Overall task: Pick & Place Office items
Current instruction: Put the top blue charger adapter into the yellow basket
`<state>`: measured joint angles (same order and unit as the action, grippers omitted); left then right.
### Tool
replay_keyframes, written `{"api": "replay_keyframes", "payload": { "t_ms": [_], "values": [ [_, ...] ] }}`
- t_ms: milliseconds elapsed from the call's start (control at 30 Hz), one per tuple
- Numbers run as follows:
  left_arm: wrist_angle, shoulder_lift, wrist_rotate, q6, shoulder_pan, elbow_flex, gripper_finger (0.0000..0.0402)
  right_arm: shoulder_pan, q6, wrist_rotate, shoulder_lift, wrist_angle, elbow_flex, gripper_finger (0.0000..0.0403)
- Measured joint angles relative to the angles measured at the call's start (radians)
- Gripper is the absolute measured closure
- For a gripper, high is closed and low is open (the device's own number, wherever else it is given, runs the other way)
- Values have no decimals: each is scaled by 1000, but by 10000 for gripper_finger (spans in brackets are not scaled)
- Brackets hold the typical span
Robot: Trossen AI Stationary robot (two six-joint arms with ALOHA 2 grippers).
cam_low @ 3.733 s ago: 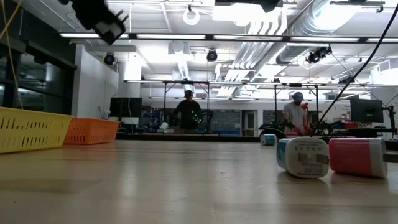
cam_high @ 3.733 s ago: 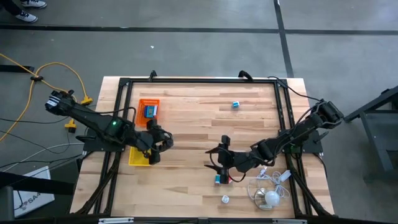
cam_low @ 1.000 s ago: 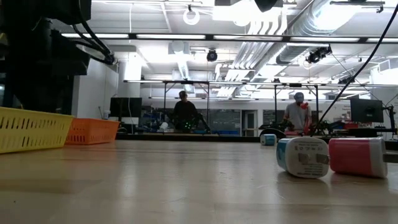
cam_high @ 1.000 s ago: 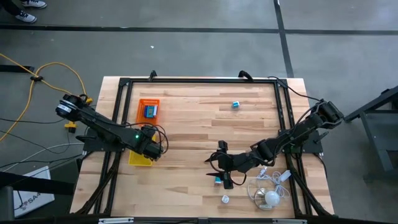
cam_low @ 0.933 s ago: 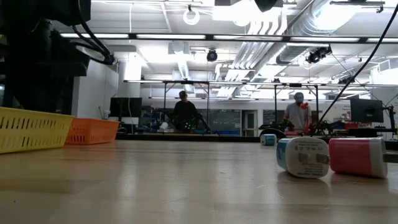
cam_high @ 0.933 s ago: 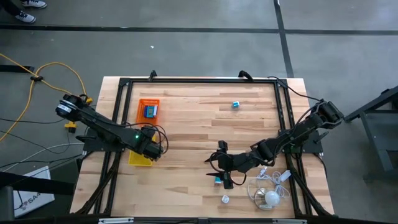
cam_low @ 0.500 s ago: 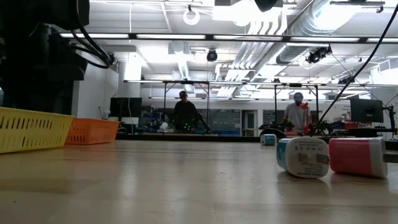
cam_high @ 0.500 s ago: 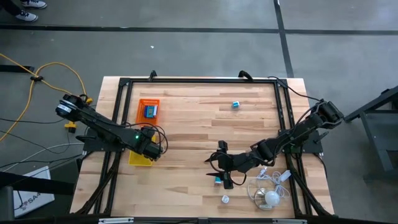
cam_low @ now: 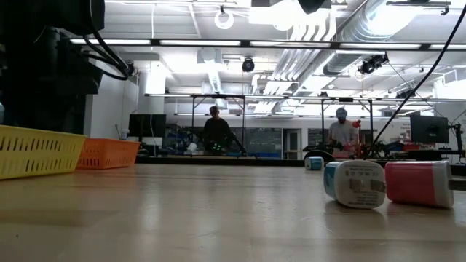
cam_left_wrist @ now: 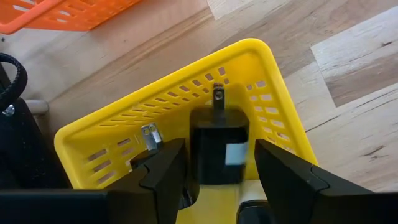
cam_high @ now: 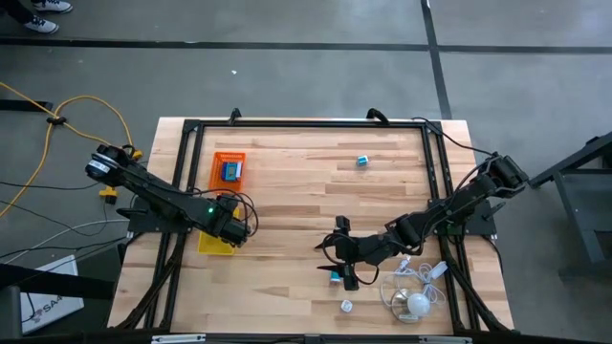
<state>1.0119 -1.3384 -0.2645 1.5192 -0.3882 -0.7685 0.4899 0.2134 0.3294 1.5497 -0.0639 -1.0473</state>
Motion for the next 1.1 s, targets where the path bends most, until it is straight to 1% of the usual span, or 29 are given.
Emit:
{"api": "replay_keyframes", "payload": {
  "t_ms": [700,833,1100],
  "values": [
    [10,4,0,-2,0,0,214,0,0,0,0,0,0,174],
    [28,44,0,-2,0,0,214,0,0,0,0,0,0,174],
    [35,187,-11,-37,-5,0,215,0,0,0,0,0,0,174]
  ]
}}
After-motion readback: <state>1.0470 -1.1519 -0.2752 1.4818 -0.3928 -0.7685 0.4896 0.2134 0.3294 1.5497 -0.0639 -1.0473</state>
